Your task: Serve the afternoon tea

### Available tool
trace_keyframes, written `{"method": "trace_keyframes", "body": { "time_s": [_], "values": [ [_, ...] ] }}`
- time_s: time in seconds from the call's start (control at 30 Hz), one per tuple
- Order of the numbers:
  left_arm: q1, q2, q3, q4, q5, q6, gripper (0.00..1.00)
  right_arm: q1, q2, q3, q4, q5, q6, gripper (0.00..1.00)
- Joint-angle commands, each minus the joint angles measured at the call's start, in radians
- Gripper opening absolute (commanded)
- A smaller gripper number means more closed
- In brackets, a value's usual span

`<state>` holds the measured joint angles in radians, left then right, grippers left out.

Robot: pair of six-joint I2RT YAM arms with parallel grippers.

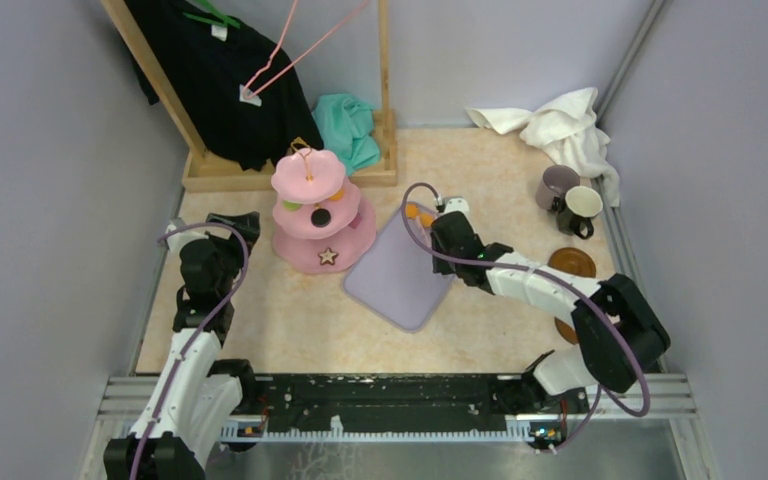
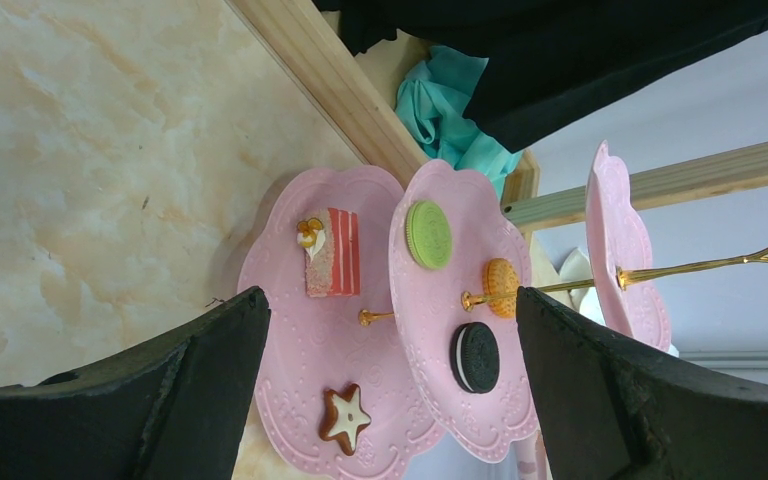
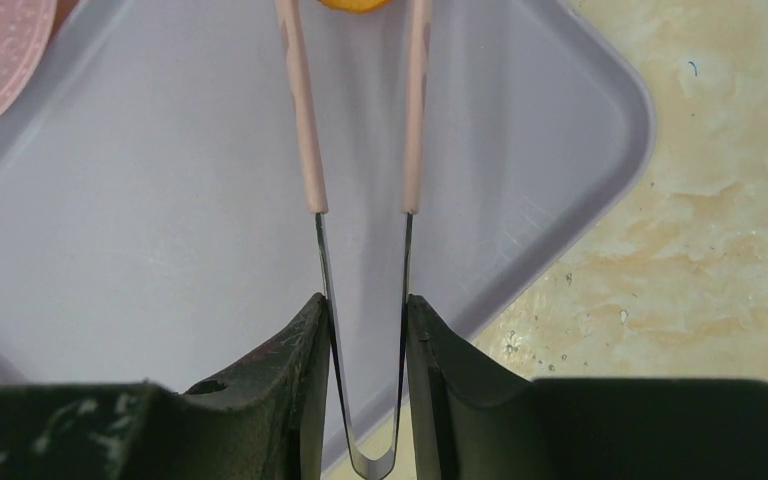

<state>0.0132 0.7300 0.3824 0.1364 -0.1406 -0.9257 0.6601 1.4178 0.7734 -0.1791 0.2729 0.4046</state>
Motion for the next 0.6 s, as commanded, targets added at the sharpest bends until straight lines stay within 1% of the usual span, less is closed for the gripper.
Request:
{"method": "trace_keyframes", "body": {
  "time_s": [0.0, 0.17, 0.27, 0.43, 0.57],
  "values": [
    [0.007, -0.01, -0.008, 0.03, 0.003, 0.008, 0.97, 0.033, -0.091, -0.004, 0.004, 0.027, 0.018, 0.14],
    [0.006, -0.01, -0.004, 0.028, 0.003, 0.007, 0.97, 0.099, -0.167, 0.005, -0.048, 0.073, 0.023, 0.14],
    [0.006, -0.007, -0.003, 0.028, 0.003, 0.008, 0.98, 0.144, -0.215, 0.04, -0.093, 0.107, 0.02, 0.13],
    [0.005, -0.004, -0.004, 0.027, 0.004, 0.008, 0.98, 0.221, -0.254, 0.152, -0.17, 0.151, -0.008, 0.12],
    [0.006, -0.004, 0.005, 0.021, -0.002, 0.01, 0.98, 0.266, -0.232, 0.275, -0.217, 0.17, -0.046, 0.12]
  ]
}}
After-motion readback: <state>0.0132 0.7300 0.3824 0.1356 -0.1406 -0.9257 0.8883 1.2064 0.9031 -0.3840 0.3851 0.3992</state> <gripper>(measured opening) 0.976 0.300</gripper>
